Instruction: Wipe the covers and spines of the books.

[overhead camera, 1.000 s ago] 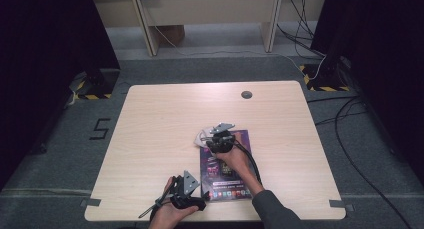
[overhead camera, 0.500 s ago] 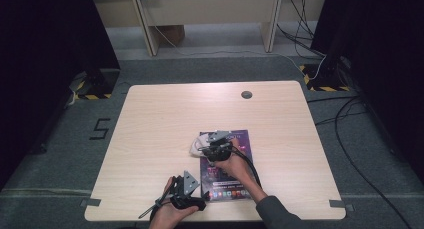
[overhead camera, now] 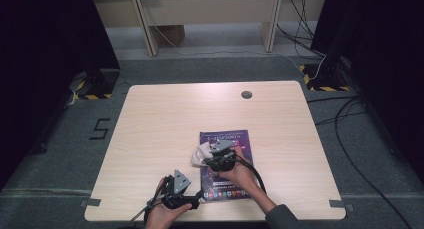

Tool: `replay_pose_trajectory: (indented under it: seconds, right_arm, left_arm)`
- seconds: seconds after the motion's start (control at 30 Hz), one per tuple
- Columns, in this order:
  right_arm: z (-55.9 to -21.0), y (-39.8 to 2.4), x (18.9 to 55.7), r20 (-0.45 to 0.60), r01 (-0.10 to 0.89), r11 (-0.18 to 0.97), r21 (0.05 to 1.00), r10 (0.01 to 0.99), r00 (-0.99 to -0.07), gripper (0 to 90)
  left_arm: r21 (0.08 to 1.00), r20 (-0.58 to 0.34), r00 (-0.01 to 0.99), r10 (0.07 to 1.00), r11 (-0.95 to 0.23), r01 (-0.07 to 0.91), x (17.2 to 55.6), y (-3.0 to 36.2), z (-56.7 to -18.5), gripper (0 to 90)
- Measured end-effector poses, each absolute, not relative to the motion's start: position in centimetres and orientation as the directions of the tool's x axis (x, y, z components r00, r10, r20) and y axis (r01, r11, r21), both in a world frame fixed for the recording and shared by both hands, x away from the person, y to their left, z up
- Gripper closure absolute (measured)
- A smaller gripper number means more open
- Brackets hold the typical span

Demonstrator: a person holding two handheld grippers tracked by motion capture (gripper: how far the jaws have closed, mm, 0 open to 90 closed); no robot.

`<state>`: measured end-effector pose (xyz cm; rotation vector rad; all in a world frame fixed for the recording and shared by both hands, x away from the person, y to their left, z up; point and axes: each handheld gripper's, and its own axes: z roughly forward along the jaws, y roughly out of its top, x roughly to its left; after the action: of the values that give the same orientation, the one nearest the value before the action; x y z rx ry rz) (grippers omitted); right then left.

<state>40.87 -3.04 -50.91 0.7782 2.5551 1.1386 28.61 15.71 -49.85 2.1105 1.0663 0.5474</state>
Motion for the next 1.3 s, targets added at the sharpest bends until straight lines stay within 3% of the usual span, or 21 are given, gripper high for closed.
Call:
replay_pose_trajectory:
  seconds: [0.5,0.87,1.17,1.3]
  right_arm:
    - [-50.8,-5.3,37.2,0.001,0.344,0.584,0.736,0.506,-0.862,68.4]
    - [-50.8,-11.1,40.7,-0.003,0.466,0.479,0.744,0.700,-0.714,68.1]
    - [-50.6,-13.9,41.5,0.000,0.508,0.439,0.741,0.757,-0.653,68.0]
    - [-50.5,-14.7,40.2,-0.020,0.503,0.456,0.734,0.755,-0.655,68.3]
  left_arm:
    - [0.738,0.045,0.594,0.803,-0.428,0.523,28.1,15.7,-49.8,15.7]
    - [0.733,0.045,0.605,0.795,-0.438,0.521,28.0,15.6,-49.9,15.7]
    - [0.731,0.047,0.614,0.788,-0.446,0.516,27.9,15.6,-49.8,15.7]
    - [0.728,0.052,0.622,0.781,-0.456,0.512,27.6,15.6,-49.7,15.7]
